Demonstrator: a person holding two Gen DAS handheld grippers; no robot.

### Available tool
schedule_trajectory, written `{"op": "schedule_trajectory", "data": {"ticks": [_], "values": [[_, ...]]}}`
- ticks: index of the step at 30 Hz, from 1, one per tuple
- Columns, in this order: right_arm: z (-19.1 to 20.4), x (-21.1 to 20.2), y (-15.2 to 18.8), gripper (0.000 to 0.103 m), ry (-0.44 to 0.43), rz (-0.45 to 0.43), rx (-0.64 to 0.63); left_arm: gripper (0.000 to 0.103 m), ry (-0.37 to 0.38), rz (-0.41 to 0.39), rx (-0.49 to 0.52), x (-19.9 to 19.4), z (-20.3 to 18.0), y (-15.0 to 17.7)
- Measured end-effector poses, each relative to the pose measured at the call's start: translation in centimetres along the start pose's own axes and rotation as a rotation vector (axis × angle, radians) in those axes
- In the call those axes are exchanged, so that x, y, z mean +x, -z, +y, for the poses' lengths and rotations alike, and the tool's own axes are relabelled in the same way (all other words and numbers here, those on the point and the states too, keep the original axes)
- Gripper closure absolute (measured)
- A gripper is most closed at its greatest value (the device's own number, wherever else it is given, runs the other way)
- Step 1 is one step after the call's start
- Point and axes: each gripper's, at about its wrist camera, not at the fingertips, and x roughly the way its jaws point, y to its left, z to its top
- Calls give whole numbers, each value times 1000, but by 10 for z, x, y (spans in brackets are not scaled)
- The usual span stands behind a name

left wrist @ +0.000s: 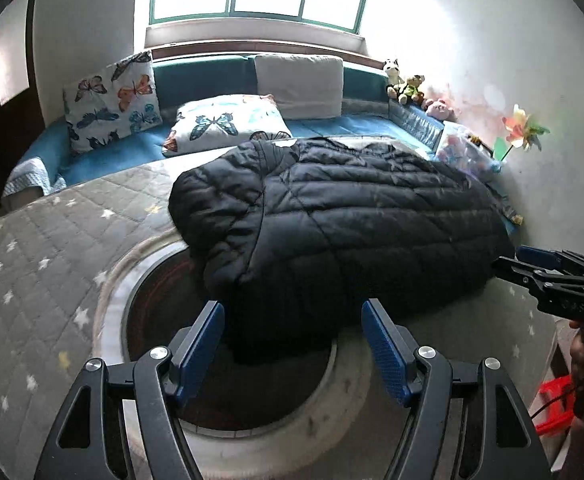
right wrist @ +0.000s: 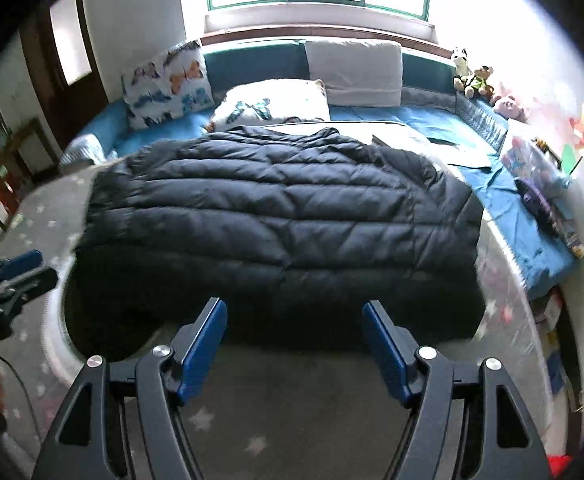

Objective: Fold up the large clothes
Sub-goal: 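Open both grippers and release the folded jacket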

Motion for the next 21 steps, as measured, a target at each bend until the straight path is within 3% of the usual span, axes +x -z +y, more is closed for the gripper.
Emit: {"op": "schedule_trajectory", "data": {"ticks": [5,12,21], "values": [[27,-19,29,26,45,-38,-54,24,-17,11,12,-29,-6,26],[43,-43,54,26,113,-112,-73,23,-67,-40,42,-63,-11,53],[49,-61,79,26,107,-151,-34,22,-108,-81,26,-96,-6,85]]}}
